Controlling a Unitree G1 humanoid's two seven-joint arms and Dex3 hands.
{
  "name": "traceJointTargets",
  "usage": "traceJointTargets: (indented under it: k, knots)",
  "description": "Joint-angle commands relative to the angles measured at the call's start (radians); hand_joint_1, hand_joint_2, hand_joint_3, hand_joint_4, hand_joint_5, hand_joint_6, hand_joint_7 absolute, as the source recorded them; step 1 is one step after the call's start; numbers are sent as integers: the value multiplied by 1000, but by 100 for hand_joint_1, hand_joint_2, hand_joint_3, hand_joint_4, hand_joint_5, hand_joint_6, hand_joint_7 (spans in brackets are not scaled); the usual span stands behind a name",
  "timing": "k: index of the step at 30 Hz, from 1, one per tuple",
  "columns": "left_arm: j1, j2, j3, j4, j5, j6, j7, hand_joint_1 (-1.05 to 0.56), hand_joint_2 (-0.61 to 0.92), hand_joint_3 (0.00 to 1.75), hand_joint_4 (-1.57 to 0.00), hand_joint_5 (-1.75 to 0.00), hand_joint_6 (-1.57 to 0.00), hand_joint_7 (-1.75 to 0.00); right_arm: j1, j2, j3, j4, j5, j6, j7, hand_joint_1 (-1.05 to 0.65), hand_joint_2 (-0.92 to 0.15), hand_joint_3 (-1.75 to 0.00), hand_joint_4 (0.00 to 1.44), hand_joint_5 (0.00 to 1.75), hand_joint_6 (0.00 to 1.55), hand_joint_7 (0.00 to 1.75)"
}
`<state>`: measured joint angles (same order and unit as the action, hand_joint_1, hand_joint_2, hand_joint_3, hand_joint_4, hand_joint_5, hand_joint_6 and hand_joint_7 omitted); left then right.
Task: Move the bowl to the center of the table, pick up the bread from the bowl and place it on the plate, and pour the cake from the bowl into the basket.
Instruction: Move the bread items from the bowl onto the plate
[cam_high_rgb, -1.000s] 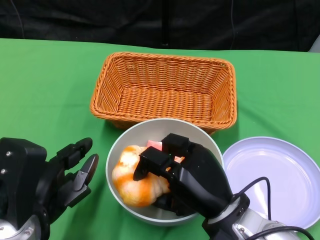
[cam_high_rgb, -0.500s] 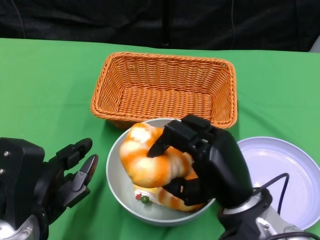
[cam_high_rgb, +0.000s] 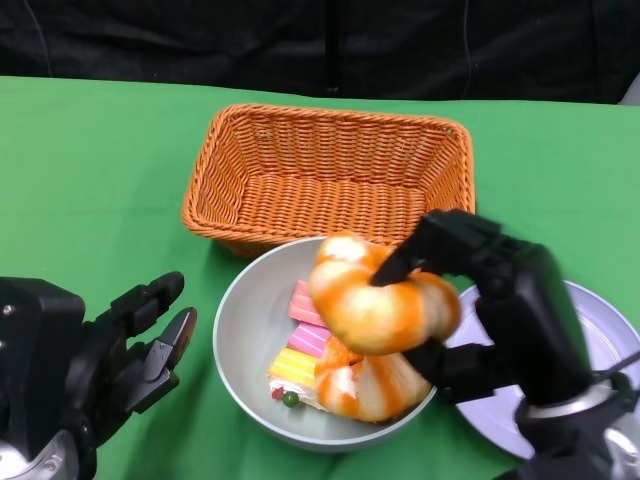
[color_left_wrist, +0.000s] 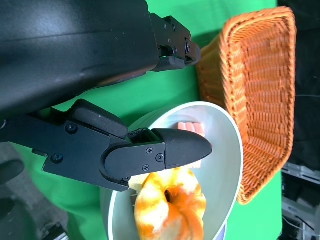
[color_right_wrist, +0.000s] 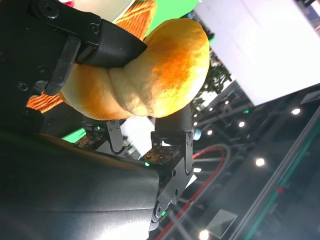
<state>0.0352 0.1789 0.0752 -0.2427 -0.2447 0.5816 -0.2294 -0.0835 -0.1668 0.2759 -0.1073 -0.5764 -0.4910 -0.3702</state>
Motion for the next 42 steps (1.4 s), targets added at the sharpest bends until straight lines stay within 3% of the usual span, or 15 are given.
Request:
traceJointTargets:
  k: [1,8,20,28,36,38,39,40,41,42]
  knots:
    - [20,10,-12,-10,38,-67,11,-78,92,59,0,-55,-18,-1,22,-34,-59,-28,46,-31,26,-15,-10,-174,99,175,83,158]
    - [57,-6,-38,-7,119,-265,26,-72,92,60,0,-64,-20,-2,84,-72,-176,-50,99,-59,63,-10,-10,-174,98,175,84,153]
    - [85,-50,-39,116,217,-676,79,-65,92,48,-9,-81,-29,-5,171,-127,-305,-53,12,-5,81,-13,-10,-172,97,175,87,148]
    - [86,-56,-33,160,227,-778,82,-64,92,50,-6,-93,-30,-6,154,-152,-316,22,-107,59,35,-15,-14,-163,100,175,85,156]
    - [99,-50,-29,165,224,-819,73,-64,92,50,-4,-96,-30,-6,133,-180,-279,92,-254,161,5,-13,-18,-155,100,175,88,151]
    - [101,-50,-29,165,225,-825,72,-64,92,50,-4,-97,-30,-6,133,-188,-264,85,-279,213,39,-15,-21,-150,97,175,90,138]
    - [101,-50,-30,166,220,-827,68,-64,92,50,-4,-97,-30,-6,133,-195,-254,81,-286,243,72,-17,-25,-144,94,175,93,124]
    - [102,-50,-30,165,218,-828,66,-64,92,49,-4,-97,-29,-6,133,-199,-247,78,-287,268,104,-18,-32,-125,87,170,95,100]
    - [103,-50,-31,164,218,-827,67,-64,92,49,-3,-97,-29,-6,133,-204,-239,72,-290,298,141,-19,-40,-108,83,159,97,76]
    - [105,-50,-31,162,218,-825,67,-64,92,49,-4,-97,-30,-6,133,-209,-230,67,-292,329,181,-22,-50,-89,75,131,93,48]
